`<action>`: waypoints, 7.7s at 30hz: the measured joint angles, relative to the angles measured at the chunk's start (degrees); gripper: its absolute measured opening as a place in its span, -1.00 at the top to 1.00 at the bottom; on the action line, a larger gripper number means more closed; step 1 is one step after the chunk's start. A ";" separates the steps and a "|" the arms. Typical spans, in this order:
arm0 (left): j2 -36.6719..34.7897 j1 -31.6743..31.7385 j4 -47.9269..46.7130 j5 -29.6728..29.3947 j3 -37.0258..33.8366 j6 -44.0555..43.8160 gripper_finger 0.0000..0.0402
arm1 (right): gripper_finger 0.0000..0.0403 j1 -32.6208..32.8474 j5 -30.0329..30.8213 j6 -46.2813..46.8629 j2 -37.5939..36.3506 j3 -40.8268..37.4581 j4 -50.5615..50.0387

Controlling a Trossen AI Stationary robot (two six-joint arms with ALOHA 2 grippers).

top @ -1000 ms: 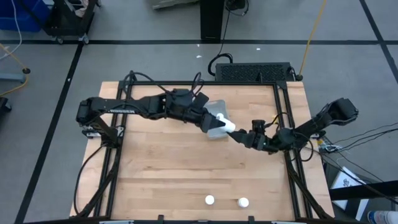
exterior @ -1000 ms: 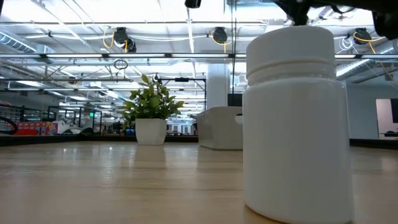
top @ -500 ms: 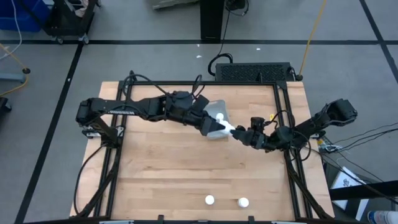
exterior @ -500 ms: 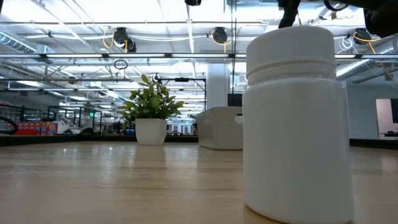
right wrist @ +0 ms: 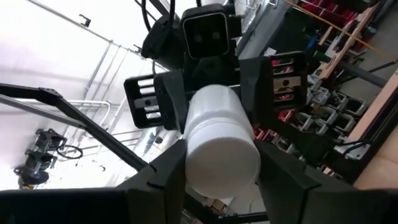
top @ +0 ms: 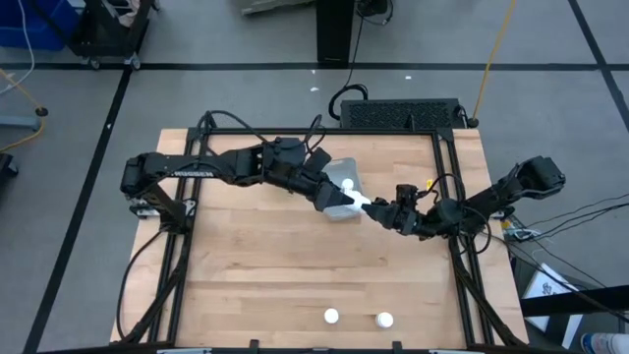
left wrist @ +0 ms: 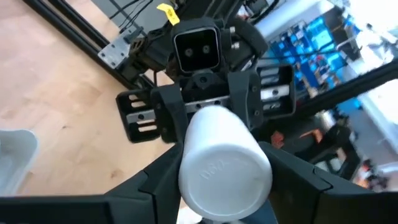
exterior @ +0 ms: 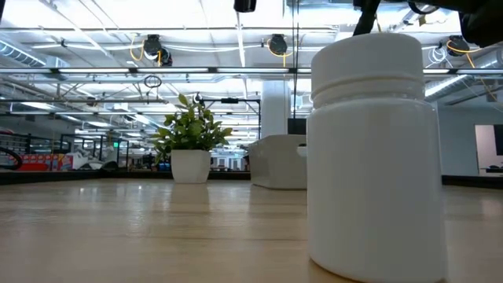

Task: Pick and place pill bottles into a basket
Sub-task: Put the white pill bottle into the gray bin

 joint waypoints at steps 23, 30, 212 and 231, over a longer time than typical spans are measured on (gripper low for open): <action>-13.33 1.62 -39.70 -15.10 -0.11 10.04 -0.37 | 0.25 -9.36 -6.25 2.36 -16.53 29.05 -83.55; -13.29 -0.16 -46.71 -17.90 -0.04 10.47 -0.38 | 0.25 -18.08 -18.59 0.78 -10.14 38.92 -100.44; 16.30 -27.58 -8.62 -14.64 7.55 14.06 -0.09 | -0.05 -0.17 -10.52 0.69 -23.54 20.65 -82.01; 35.59 -31.81 -27.85 -16.56 27.50 11.90 -0.09 | -0.05 13.08 -3.64 -2.87 -23.21 19.06 -75.53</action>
